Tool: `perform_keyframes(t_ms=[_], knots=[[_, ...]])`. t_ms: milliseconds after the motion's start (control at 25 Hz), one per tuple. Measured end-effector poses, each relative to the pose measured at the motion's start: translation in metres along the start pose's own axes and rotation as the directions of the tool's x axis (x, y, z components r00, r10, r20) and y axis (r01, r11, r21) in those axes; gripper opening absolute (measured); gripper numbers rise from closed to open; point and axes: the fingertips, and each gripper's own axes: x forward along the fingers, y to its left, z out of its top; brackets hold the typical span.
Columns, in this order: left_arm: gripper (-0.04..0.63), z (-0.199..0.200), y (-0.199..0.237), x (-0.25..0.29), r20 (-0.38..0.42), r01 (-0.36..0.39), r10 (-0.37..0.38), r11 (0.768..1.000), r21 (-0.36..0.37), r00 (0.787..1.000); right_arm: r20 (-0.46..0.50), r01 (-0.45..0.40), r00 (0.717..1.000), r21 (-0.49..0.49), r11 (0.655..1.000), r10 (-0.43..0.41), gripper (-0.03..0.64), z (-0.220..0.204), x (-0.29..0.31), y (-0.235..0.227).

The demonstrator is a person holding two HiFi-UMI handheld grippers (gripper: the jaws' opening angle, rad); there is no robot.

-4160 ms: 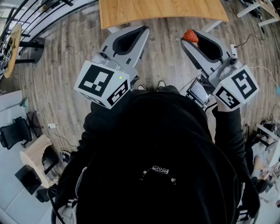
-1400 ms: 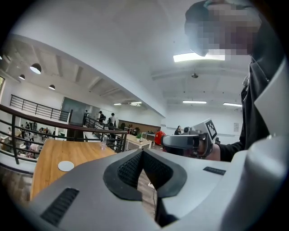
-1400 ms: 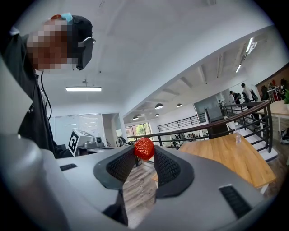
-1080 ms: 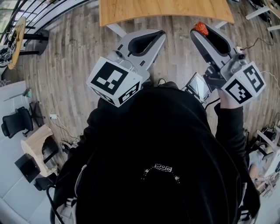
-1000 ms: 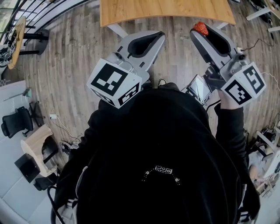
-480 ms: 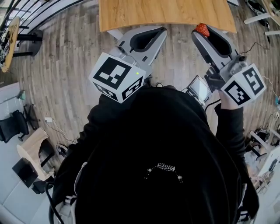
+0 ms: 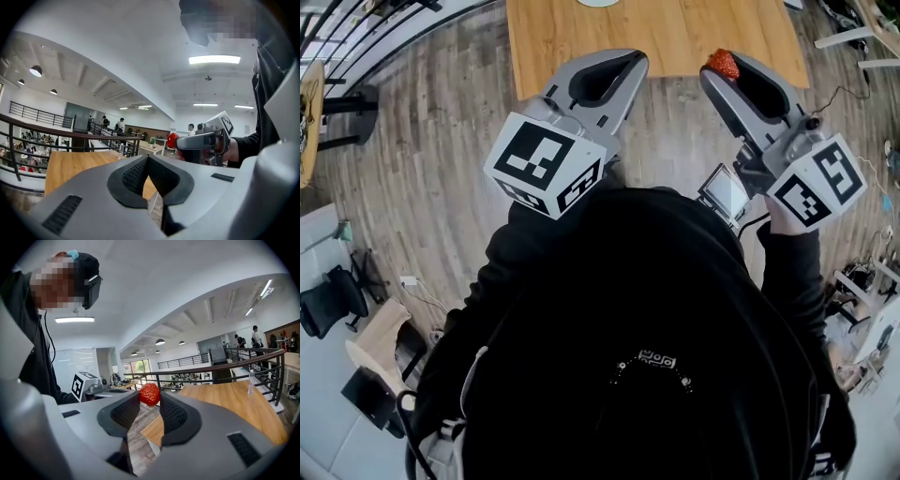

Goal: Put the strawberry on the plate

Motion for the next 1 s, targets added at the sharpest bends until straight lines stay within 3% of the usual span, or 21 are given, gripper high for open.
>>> perform_keyframes(t_ms=[160, 440, 840, 1000], knots=[[-0.003, 0.009, 0.014, -0.002, 0.019, 0.013, -0.012, 1.000, -0.010, 1.000, -0.006, 0.025, 1.000, -0.013, 1.000, -0.025, 0.144, 0.010, 0.007, 0.002], [-0.005, 0.000, 0.106, 0.004, 0.037, 0.008, -0.007, 1.000, -0.025, 0.999, -0.023, 0.050, 0.998, -0.004, 0.999, -0.050, 0.144, 0.010, 0.091, -0.031], [-0.004, 0.022, 0.172, -0.013, 0.049, 0.019, -0.018, 1.000, -0.024, 0.999, -0.033, 0.026, 0.999, -0.018, 1.000, -0.027, 0.144, 0.039, 0.169, -0.026], [-0.003, 0.008, 0.171, -0.028, 0.045, -0.005, 0.007, 0.999, -0.037, 0.999, -0.037, 0.007, 0.999, -0.005, 1.000, -0.007, 0.144, 0.024, 0.172, -0.017]])
